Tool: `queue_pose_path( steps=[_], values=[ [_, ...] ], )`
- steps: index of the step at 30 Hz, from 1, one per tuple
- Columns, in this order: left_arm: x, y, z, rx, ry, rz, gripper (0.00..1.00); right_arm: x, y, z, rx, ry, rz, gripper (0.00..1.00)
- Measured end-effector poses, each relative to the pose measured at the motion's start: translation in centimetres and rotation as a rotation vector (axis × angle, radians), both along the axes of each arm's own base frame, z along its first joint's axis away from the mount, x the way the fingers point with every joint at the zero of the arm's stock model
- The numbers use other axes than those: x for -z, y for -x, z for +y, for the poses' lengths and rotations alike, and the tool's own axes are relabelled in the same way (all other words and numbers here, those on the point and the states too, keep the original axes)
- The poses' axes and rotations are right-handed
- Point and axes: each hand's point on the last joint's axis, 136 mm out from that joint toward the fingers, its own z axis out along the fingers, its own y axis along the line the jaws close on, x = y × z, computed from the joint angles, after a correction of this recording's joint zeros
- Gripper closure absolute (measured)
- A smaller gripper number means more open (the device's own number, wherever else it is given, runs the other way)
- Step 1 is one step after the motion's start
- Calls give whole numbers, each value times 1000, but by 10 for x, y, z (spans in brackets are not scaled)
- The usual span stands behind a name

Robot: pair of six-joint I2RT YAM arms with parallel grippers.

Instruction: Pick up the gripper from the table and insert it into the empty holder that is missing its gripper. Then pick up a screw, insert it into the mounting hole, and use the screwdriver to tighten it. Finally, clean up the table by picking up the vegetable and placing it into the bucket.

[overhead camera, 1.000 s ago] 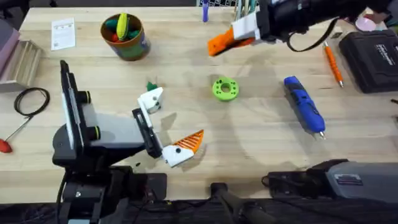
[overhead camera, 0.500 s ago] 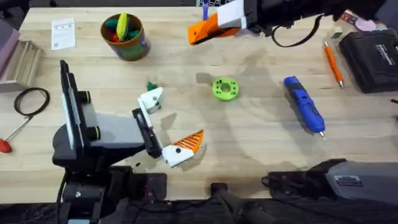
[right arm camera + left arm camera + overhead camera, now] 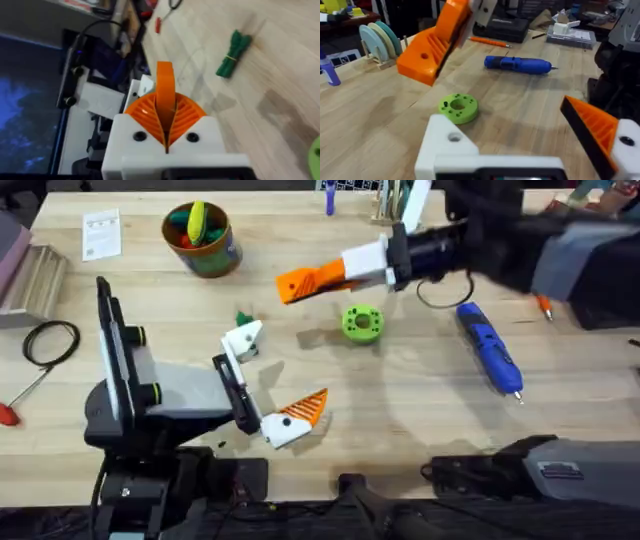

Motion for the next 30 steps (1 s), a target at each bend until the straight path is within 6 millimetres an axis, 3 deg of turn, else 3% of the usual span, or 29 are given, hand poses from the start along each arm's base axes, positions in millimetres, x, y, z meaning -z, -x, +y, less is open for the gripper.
queue_pose_path(
  steps=[6, 14, 19, 30],
  values=[
    [0, 0, 0, 0, 0, -1, 15, 1, 14, 0, -38, -161, -12, 992],
    [0, 0, 0, 0, 0, -1, 15, 11, 43, -5, -98, -160, 330, 992],
    [0, 0, 0, 0, 0, -1, 15, 10, 49, -6, -131, -158, 406, 992],
    [0, 0, 0, 0, 0, -1, 15, 43, 58, 10, -183, -119, 499, 992]
  ],
)
